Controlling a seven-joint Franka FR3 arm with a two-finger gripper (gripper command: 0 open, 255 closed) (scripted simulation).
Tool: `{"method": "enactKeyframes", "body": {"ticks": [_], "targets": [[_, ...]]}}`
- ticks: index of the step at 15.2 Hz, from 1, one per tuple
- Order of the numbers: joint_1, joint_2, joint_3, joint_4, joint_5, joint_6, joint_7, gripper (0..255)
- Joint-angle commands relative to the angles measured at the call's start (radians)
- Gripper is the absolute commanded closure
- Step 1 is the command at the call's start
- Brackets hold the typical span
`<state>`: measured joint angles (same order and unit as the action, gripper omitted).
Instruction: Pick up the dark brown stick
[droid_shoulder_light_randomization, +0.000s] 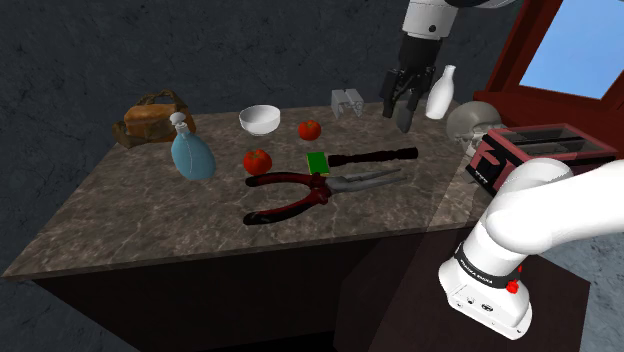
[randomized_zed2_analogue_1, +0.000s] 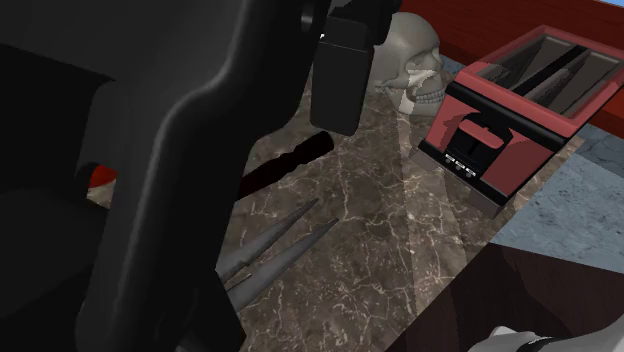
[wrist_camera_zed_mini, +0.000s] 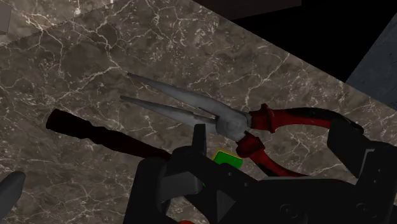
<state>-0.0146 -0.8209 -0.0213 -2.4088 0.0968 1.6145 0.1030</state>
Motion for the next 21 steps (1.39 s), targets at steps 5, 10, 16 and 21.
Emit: {"method": "enactKeyframes", "body": {"ticks": [5,10,16,21], "targets": [[0.012,0.031,-0.086,-0.071,-0.066,0.082,-0.184,0],[0.027,0.119,-0.196,-0.121,-0.145,0.201,-0.41,0],[0.058,0.293,-0.327,-0.121,-0.21,0.362,-0.68,0],[0.101,0.485,-0.43,-0.075,-0.215,0.496,-0.912,0]]}}
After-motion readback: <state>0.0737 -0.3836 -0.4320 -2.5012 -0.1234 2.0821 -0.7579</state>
